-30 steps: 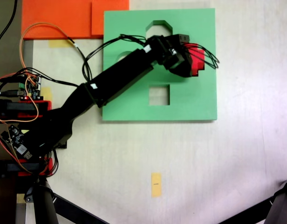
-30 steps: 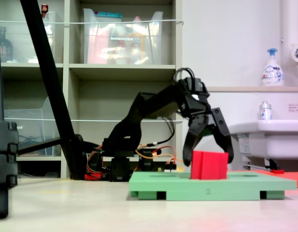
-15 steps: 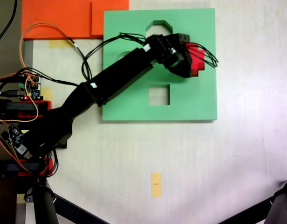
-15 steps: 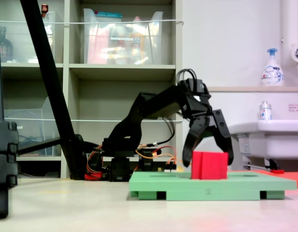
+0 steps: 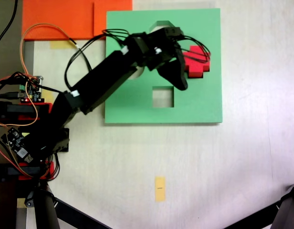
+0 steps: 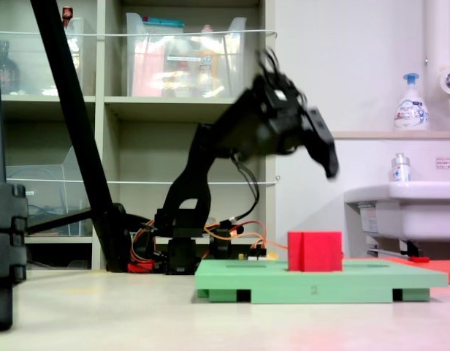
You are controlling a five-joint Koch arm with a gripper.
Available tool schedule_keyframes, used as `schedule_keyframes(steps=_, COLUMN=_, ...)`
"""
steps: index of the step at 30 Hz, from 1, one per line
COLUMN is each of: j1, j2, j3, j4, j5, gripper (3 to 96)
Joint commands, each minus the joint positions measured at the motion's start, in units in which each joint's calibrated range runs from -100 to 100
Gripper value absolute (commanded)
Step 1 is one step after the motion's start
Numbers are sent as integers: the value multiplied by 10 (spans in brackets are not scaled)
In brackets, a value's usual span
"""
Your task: Put the cross columnar block into the corresponding hole
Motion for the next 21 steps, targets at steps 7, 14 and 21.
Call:
schedule_keyframes(steps=7, j1=-73, j2=-510, j3=12, j4=-107, j5=-341, gripper=721)
schedule_keyframes(steps=14, j1=-158, j2=-553, j3=-158, j4=19, j5=-402, gripper=644)
schedule_keyframes(steps=21, j1=-174, j2=-984, j3=-1070, j4=833, j5=-460, gripper=475)
